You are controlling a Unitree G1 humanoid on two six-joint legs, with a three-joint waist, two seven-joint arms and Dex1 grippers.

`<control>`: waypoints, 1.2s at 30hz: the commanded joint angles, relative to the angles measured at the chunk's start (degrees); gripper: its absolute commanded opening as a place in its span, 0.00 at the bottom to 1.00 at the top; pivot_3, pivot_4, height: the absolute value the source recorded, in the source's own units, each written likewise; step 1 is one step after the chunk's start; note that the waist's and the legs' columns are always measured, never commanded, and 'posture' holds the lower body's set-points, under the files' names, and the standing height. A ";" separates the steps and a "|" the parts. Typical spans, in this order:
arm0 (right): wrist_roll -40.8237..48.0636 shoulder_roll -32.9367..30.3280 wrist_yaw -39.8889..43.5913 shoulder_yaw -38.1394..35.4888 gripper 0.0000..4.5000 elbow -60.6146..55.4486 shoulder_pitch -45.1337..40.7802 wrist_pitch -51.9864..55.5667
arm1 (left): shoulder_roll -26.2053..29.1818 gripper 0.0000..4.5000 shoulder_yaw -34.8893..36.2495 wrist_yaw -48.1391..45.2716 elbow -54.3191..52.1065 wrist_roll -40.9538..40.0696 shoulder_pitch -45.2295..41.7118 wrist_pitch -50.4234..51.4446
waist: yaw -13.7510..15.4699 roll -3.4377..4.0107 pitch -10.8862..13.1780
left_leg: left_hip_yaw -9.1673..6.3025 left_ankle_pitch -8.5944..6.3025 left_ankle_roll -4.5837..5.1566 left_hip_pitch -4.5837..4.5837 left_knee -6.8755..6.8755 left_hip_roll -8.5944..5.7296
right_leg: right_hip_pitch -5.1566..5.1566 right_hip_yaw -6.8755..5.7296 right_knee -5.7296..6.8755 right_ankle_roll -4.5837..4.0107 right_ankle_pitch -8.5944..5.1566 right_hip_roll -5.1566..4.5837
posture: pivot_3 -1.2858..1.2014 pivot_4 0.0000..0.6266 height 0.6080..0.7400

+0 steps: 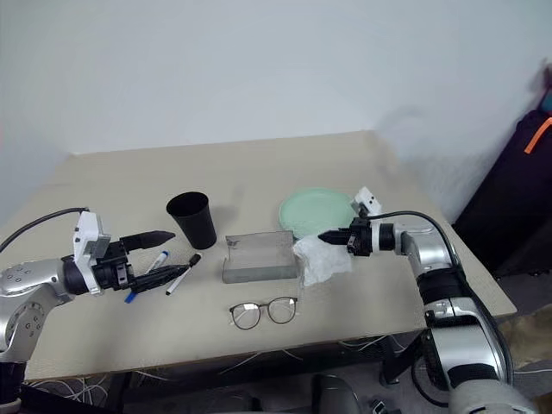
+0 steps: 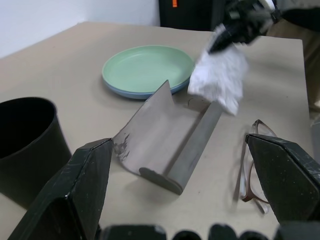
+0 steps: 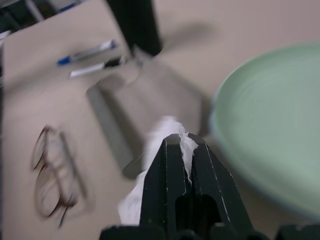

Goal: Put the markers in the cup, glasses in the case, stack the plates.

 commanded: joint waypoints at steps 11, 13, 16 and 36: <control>-6.82 9.87 -32.71 -4.95 0.00 28.18 -16.78 -16.68 | -0.70 1.00 0.80 1.24 -0.87 0.29 -0.77 -1.41 | -0.01 -0.04 -0.02 | -0.08 0.01 -0.01 0.03 -0.03 0.22 | -0.01 -0.67 -0.41 0.01 0.02 0.02 | 0.52 0.00 0.90; -7.08 11.31 -35.70 -5.54 0.00 30.60 -17.48 -18.39 | -0.83 1.00 0.83 1.41 -1.12 0.30 -0.61 -1.37 | -0.02 -0.05 -0.03 | -0.05 0.02 -0.01 0.07 0.06 0.15 | -0.06 -0.52 0.11 0.02 0.03 0.01 | 0.52 0.00 0.90; -6.38 13.04 -38.85 -7.35 0.04 32.91 -18.38 -19.85 | -0.96 1.00 0.93 1.58 -1.32 0.36 -0.40 -1.29 | -0.02 -0.06 -0.03 | -0.06 0.02 -0.01 0.23 0.04 0.10 | -0.01 -0.37 0.29 0.01 0.03 0.02 | 0.52 0.00 0.90; -3.43 1.88 -11.74 -5.97 0.74 7.99 -8.93 -8.32 | -1.07 1.00 0.51 2.79 -3.08 0.82 2.59 -0.89 | 0.11 -0.19 -0.11 | -0.54 -0.18 0.39 0.69 -0.38 -1.02 | 0.30 1.21 0.33 -0.22 0.22 0.08 | 0.52 0.00 0.90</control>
